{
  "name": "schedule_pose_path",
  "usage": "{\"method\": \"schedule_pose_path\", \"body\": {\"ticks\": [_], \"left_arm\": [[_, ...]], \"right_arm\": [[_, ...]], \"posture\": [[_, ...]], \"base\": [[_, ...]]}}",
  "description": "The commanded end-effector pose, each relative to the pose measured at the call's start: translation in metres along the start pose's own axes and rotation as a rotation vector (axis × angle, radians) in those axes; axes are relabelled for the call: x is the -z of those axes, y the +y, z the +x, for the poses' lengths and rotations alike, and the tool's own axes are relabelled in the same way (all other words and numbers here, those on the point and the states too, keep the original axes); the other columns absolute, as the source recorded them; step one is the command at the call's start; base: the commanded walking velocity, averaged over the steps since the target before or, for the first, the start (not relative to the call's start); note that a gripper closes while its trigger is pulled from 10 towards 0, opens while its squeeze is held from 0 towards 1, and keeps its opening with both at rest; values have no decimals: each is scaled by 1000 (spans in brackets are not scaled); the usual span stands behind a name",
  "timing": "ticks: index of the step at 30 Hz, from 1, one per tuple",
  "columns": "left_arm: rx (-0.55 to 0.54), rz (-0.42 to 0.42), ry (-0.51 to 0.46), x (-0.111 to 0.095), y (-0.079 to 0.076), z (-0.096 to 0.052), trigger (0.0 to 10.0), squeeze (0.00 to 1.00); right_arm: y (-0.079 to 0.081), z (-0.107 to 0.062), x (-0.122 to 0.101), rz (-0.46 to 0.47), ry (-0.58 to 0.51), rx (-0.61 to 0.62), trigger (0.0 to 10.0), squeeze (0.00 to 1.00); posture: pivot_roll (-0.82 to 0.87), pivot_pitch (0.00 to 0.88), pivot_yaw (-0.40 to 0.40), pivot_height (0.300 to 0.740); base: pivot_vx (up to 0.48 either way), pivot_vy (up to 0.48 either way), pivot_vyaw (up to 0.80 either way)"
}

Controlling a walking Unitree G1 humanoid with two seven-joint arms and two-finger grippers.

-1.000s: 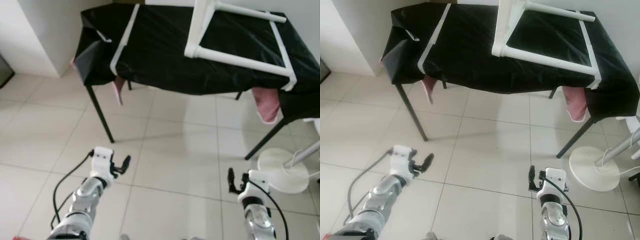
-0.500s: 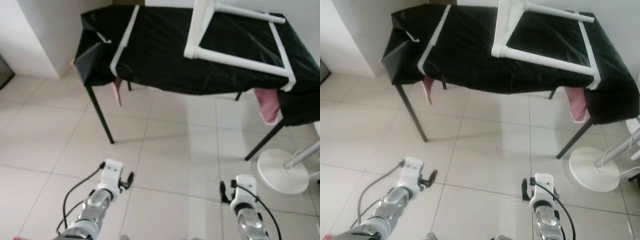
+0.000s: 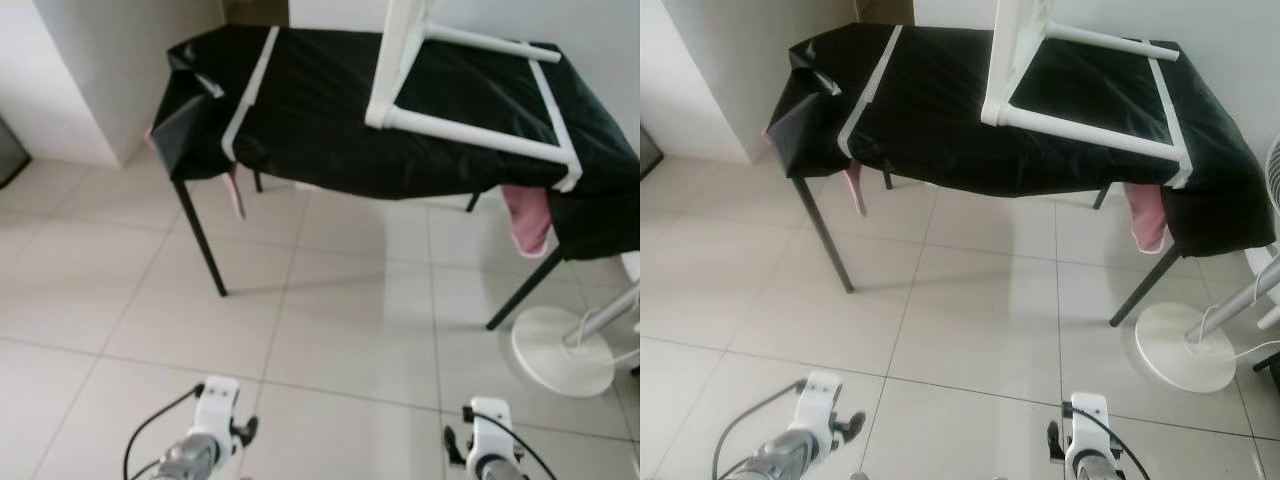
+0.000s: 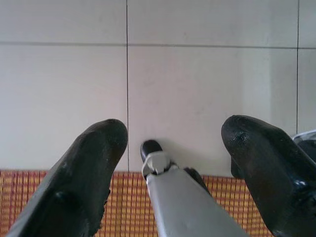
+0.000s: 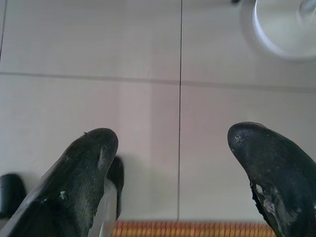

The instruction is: Building children table

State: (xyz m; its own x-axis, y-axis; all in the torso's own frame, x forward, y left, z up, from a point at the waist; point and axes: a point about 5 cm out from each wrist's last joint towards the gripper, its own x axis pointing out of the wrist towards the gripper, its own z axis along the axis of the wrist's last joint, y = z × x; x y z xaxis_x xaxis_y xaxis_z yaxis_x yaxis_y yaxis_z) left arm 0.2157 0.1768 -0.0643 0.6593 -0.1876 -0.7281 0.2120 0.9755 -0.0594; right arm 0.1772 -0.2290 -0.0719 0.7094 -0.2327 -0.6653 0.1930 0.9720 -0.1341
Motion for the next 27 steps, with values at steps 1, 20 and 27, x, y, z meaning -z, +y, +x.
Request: {"method": "schedule_pose_path", "body": {"ticks": [1,20,27], "left_arm": [[-72,-32,26,8,1,-1,10000,0],[-76,-34,33,14,-5,-1,10000,0],[-76,-20,37,14,-4,-1,10000,0]], "right_arm": [[0,-4,13,33,56,0,10000,0],[0,-16,43,38,156,19,10000,0],[1,-16,42,45,153,23,10000,0]], "posture": [[-5,14,-10,740],[-19,14,7,740],[-19,11,10,740]], "base": [[0,0,0],[0,0,0],[0,0,0]]}}
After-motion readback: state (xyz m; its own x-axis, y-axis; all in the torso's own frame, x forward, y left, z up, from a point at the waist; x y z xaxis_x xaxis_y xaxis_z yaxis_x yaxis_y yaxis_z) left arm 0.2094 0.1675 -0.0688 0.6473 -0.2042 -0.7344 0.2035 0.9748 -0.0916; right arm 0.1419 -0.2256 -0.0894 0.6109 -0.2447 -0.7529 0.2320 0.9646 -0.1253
